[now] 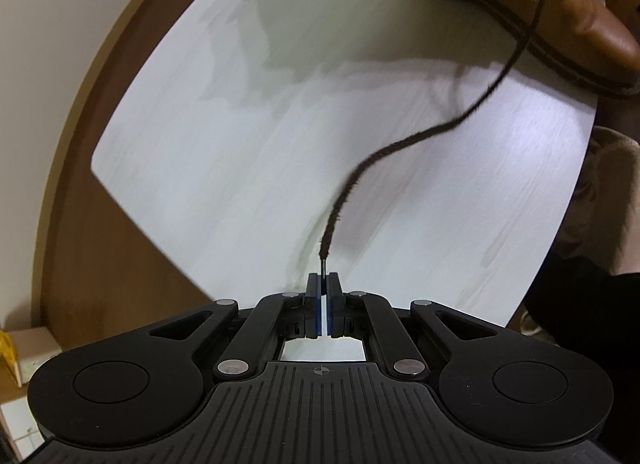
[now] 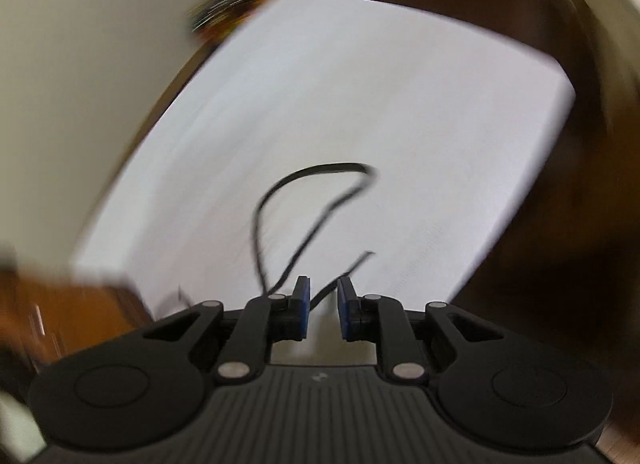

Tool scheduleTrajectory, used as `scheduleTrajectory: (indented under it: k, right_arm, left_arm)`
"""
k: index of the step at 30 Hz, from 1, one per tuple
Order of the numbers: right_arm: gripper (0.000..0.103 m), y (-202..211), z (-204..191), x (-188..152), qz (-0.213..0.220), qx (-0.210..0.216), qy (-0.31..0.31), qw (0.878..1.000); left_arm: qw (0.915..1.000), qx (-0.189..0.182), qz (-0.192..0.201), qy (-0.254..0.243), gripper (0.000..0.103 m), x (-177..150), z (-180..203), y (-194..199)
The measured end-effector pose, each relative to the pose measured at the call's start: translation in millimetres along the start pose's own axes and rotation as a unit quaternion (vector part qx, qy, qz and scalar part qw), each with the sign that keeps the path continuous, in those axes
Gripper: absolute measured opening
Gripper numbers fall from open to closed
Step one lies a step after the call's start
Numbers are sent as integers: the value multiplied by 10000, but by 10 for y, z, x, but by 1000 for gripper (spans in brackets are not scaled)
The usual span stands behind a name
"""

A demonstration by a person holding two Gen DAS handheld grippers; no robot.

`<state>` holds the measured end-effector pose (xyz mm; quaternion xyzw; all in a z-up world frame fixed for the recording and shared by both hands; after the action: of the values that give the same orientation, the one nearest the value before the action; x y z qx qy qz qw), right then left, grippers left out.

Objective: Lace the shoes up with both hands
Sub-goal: 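Grasp the emerging lace tip with the left gripper and pull it through, then grasp the lace near the boot with the right gripper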

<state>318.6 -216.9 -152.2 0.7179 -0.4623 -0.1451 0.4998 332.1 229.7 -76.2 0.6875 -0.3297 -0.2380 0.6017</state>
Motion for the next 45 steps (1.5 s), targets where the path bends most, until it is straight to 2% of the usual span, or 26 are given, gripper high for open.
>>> scheduleTrajectory:
  k: [3,5,8,11,12,13,15,17,20,22,25,29,31,32,35,36,39,40,43,45]
  right_arm:
    - [18,-33,11,62,52,-13,-83,10000]
    - [18,-64,-30,102,43,-87,70,9999]
    - [18,-110,-74,119,-27,-237,311,9992]
    - [18,-129,-198,58,-33,-449,1224,9915]
    - [18,-122,-266,13,-14,-525,1684,9843]
    - [18,-108,-370,-43,-17,-568,2304,9714]
    - [18,-84,-572,-157,-93,-557,3577,9321]
    - [17,-85,-687,-264,-256,-468,4664,8830]
    - [17,-93,-787,-360,-551,-451,5917,8030]
    - [17,-98,-833,-384,-683,-457,6664,7411]
    - [17,-165,-854,-370,-930,-437,7489,6547]
    - [17,-375,-860,-418,-1494,-308,8148,5593]
    - [17,-410,-843,-457,-1768,-248,8356,5195]
    - [17,-352,-808,-478,-1884,-222,8421,5048]
    - [17,-380,-769,-472,-2056,-143,8531,4794]
    - [15,-375,-764,-469,-2088,-93,8523,4795]
    - [9,-317,-754,-466,-2152,94,8434,4922]
    - [3,-297,-751,-465,-2173,156,8403,4964]
    - [3,-238,-743,-462,-2235,344,8307,5086]
    - [3,-83,-743,-489,-2185,444,8269,5163]
  left_arm:
    - [9978,-470,462,68,2,132,104,188]
    - [9946,-692,769,-84,2,219,193,335]
    - [9929,-696,932,-254,2,337,290,430]
    - [9939,-553,897,-310,2,376,314,386]
    - [9945,-508,842,-352,2,376,325,357]
    - [9948,-487,817,-375,2,377,321,321]
    - [9950,-421,777,-473,2,372,339,274]
    - [9951,-404,775,-461,2,392,343,243]
    - [9951,-385,844,-351,8,450,337,224]
    - [9951,-375,874,-263,9,491,349,218]
    - [9955,-252,908,-41,10,514,368,257]
    - [9941,-164,953,485,12,494,403,323]
    - [9936,-103,934,623,12,470,428,341]
    - [9931,-73,922,723,12,452,454,350]
    - [9916,-88,927,895,12,423,532,389]
    - [9913,-108,944,912,12,416,569,411]
    - [9901,-214,1067,886,12,419,659,493]
    - [9899,-239,1085,878,12,420,671,508]
    - [9883,-436,1259,737,12,476,746,629]
    - [9847,-642,1537,514,12,574,834,766]
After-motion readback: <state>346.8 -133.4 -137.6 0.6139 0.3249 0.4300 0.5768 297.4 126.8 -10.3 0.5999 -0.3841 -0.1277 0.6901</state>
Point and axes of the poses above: each gripper's, at about its wrist camera, not at the fingertips, and y roughly against the way its jaws point, z to its right, x to its top, the point moved 4 cm from there along -y, roughly the way its jaws point, and after that the axes turned 2 degrees about y, right-handed, at the moved point
